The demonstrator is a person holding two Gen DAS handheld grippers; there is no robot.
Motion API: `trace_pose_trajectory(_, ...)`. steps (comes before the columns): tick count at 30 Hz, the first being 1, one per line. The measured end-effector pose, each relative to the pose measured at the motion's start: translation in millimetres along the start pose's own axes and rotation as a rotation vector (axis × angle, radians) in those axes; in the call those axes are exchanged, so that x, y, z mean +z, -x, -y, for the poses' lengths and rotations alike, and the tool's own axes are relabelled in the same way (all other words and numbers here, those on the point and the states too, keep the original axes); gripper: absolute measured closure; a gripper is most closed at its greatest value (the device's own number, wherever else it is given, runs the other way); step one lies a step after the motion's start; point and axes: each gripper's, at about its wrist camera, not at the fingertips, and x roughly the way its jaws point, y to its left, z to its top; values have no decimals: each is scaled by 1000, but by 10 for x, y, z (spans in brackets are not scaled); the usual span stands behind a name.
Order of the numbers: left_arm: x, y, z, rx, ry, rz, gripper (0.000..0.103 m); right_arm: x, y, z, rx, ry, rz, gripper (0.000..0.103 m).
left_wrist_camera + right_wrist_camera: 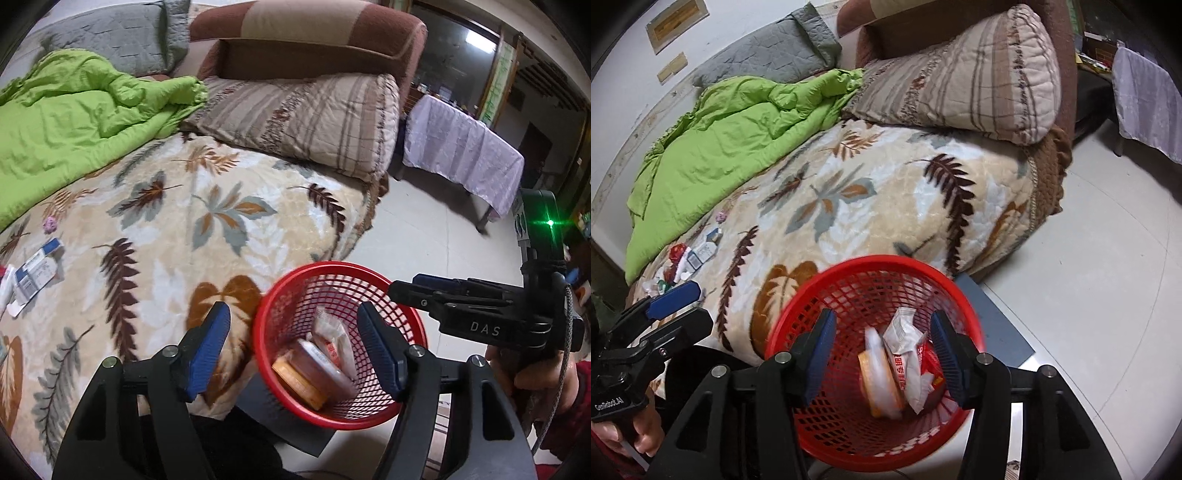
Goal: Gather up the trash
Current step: 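Carry both items to the red wastebasket and open both tools to drop them, then move both open tools back over the remaining trash on the bed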
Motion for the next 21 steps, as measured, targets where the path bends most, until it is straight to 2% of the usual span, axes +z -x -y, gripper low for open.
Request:
trace_pose_trajectory(7, -46, 326, -525, 93, 115, 43, 33, 137, -173, -497, 97, 73, -9, 44)
trace_pose_trajectory(15, -188, 795, -1353, 209, 295, 92, 33, 236, -441, -1422, 242, 225, -28, 42)
trace_pose_trajectory(21, -403, 1259, -2114, 333, 461, 148, 33, 236, -729, -2169, 334, 354, -75, 39)
